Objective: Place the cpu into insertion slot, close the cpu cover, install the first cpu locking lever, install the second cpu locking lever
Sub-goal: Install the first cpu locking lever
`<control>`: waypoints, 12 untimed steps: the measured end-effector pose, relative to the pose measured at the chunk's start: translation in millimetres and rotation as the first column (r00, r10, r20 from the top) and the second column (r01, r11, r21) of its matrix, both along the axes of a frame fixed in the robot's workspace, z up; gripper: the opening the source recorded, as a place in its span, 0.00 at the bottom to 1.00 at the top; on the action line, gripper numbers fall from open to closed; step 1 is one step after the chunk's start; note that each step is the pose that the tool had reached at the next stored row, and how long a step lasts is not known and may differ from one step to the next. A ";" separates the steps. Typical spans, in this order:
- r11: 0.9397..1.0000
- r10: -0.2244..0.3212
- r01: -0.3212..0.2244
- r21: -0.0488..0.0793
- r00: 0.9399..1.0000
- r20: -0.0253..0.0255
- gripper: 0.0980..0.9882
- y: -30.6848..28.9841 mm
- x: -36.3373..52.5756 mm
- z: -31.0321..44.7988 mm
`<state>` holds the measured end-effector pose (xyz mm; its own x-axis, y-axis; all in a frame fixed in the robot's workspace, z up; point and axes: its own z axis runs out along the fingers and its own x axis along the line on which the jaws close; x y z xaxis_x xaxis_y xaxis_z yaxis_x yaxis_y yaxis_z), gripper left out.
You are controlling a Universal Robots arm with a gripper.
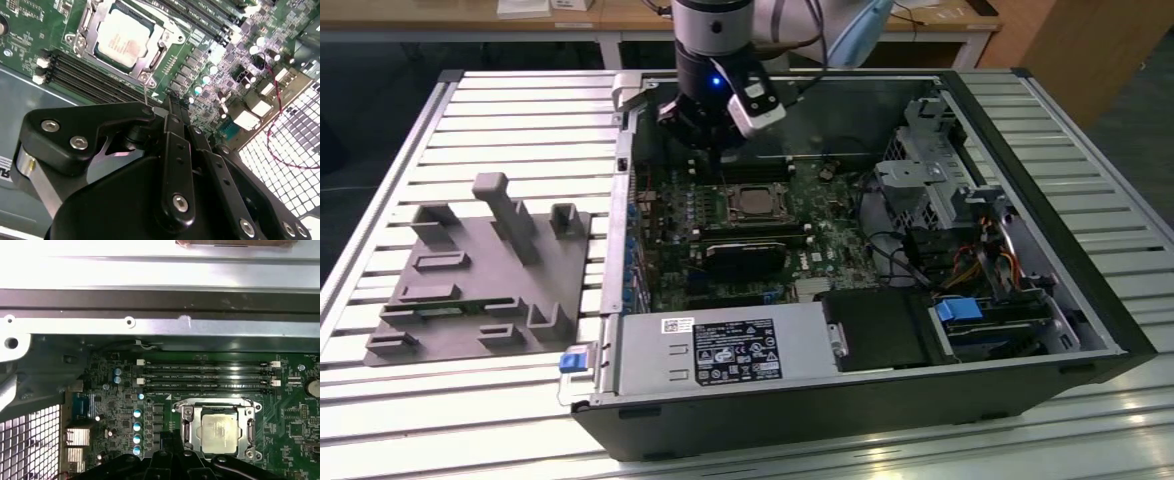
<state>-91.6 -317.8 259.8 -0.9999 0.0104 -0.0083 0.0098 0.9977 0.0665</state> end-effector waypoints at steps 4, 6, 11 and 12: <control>1.000 0.000 0.000 0.000 1.000 0.000 0.02 3.6 -3.1 -1.2; 1.000 0.000 0.000 0.000 1.000 0.000 0.02 5.0 -4.6 -1.8; 1.000 0.000 0.000 0.000 1.000 0.000 0.02 9.5 -6.4 -3.2; 1.000 0.000 0.000 0.000 1.000 0.000 0.02 10.7 -6.4 -3.4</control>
